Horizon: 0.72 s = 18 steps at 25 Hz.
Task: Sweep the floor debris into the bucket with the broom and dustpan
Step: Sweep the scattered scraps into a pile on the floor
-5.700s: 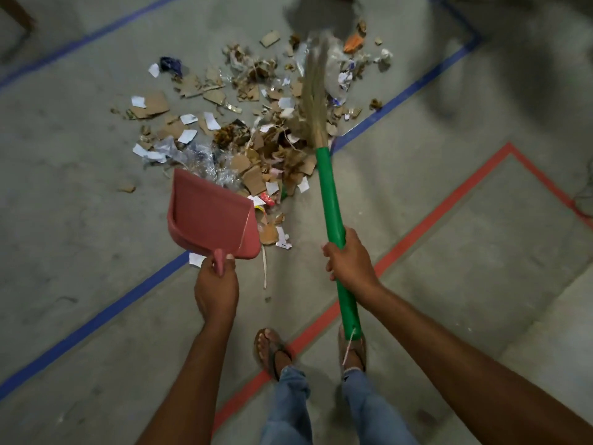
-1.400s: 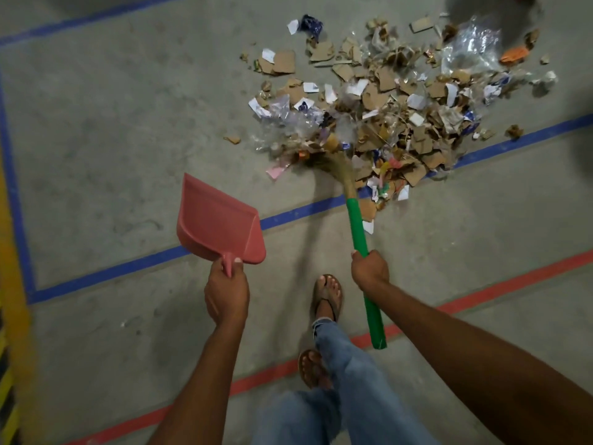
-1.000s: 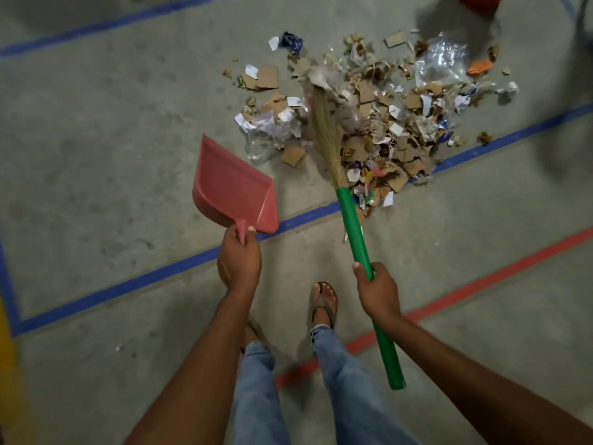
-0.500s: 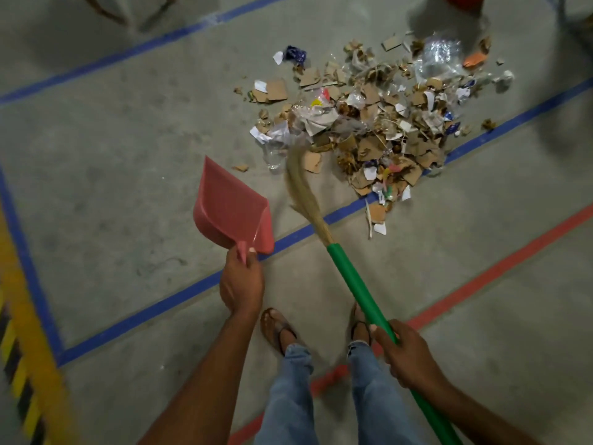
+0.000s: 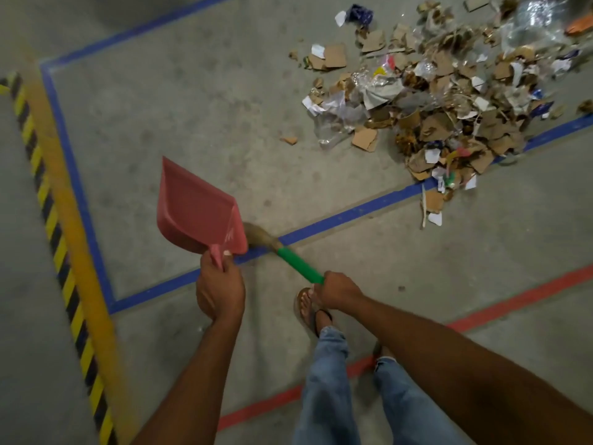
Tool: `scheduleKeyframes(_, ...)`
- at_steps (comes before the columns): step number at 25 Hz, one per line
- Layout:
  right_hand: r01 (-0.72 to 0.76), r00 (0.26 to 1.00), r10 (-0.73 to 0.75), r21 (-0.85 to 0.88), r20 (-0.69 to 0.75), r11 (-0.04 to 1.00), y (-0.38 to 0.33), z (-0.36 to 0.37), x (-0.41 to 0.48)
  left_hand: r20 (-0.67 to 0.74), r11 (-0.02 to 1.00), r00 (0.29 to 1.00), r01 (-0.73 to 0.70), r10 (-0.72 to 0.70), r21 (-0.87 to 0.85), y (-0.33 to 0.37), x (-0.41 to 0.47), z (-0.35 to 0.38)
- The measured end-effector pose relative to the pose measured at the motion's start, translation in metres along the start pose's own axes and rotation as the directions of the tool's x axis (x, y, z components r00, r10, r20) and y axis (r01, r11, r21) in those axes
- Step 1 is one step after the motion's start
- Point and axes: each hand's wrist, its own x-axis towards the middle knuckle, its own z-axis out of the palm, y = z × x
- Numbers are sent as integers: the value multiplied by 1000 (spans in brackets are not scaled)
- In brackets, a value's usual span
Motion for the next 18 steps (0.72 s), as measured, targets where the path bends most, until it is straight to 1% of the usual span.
scheduleKeyframes(2,-135,981,159,202,-111,970,-1,-5,7,19,1000,1000,16,-17,17,-7,-4,6)
scheduleKeyframes(4,-171,936,265,359,-232,918,7,-17,1,60,999,997,45,-46,19,-11,-15,11)
scheduleKeyframes(6,-122,906,277,429,-320,895,20,-33,-21,111,996,990,88,-90,26,-16,-26,16)
scheduleKeyframes(8,-53,905,219,415,-365,908,33,-46,-53,145,988,978,149,-153,35,-22,-38,17)
scheduleKeyframes(9,-15,912,168,377,-375,926,37,-48,-72,148,982,971,185,-188,34,-26,-43,14)
scheduleKeyframes(10,29,929,91,317,-358,948,39,-49,-91,133,976,967,215,-217,27,-30,-46,9)
scheduleKeyframes(11,56,950,25,249,-310,967,42,-46,-104,106,972,966,235,-235,13,-33,-48,4)
scheduleKeyframes(12,86,969,-38,187,-244,979,47,-38,-112,68,969,967,248,-247,-4,-38,-48,-2)
scheduleKeyframes(14,125,987,-121,31,-102,992,52,-19,-119,-18,968,969,248,-248,-36,-49,-41,-13)
scheduleKeyframes(16,179,983,-167,-190,79,965,55,6,-113,-103,970,965,240,-243,-45,-61,-27,-26)
scheduleKeyframes(18,265,954,-198,-323,226,908,48,35,-106,-192,962,942,268,-274,-56,-75,-14,-41)
